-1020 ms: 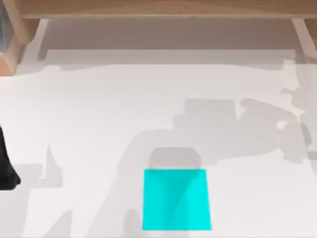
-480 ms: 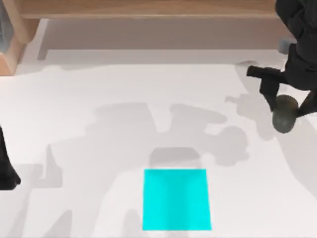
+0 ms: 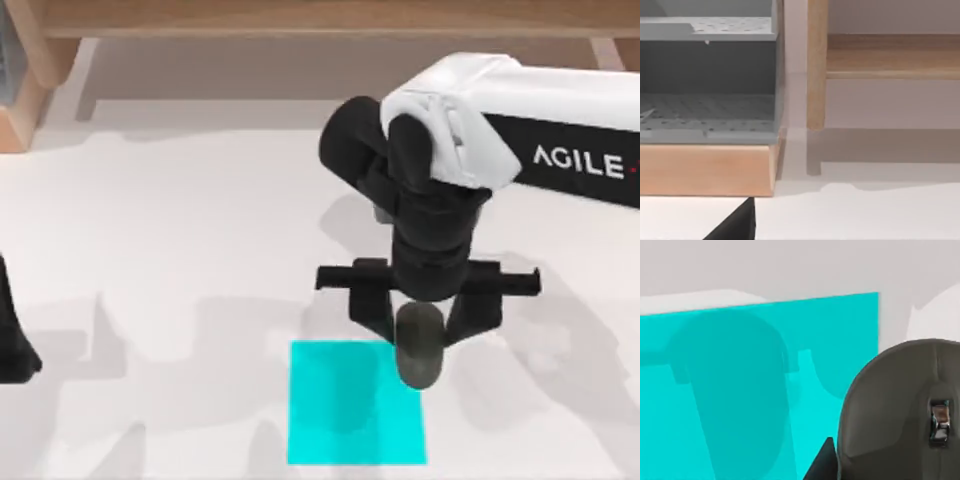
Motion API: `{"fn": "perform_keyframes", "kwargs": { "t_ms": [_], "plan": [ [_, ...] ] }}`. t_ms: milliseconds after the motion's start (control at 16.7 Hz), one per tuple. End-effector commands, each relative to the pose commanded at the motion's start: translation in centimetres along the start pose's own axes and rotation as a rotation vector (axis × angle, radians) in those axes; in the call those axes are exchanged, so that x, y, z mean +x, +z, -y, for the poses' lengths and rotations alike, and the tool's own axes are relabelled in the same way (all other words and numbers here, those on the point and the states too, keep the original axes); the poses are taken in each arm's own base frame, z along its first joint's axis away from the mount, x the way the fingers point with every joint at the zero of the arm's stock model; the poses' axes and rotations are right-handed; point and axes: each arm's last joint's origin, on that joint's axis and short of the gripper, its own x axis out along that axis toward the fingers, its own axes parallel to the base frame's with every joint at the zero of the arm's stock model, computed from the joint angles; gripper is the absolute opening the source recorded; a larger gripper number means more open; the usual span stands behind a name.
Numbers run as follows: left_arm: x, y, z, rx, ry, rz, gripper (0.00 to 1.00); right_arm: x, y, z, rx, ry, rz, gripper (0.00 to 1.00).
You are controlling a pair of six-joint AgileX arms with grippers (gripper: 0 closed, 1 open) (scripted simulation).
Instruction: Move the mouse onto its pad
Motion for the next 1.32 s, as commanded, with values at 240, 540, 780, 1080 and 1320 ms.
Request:
{"fn": "perform_keyframes", "kwargs": {
  "t_ms": [240, 540, 780, 1080, 1320],
  "plan": [
    [0.0, 0.0, 0.0, 0.0, 0.0, 0.0, 1.0, -1.3, -3.6, -3.7, -0.076, 0.041, 0.082, 0.0],
    [0.0, 0.0, 0.0, 0.0, 0.0, 0.0, 1.0, -1.6, -4.2, -4.2, -0.088, 0.052, 0.099, 0.0],
    [0.0, 0.0, 0.0, 0.0, 0.0, 0.0, 1.0, -1.2, -3.9, -4.0, -0.075, 0.048, 0.086, 0.0],
    [0.0, 0.0, 0.0, 0.0, 0.0, 0.0, 1.0, 0.3, -4.3, -4.0, -0.074, 0.042, 0.038, 0.0],
    [0.0, 0.0, 0.0, 0.0, 0.0, 0.0, 1.0, 1.7, -4.6, -4.0, -0.078, 0.043, 0.002, 0.0]
  ]
}}
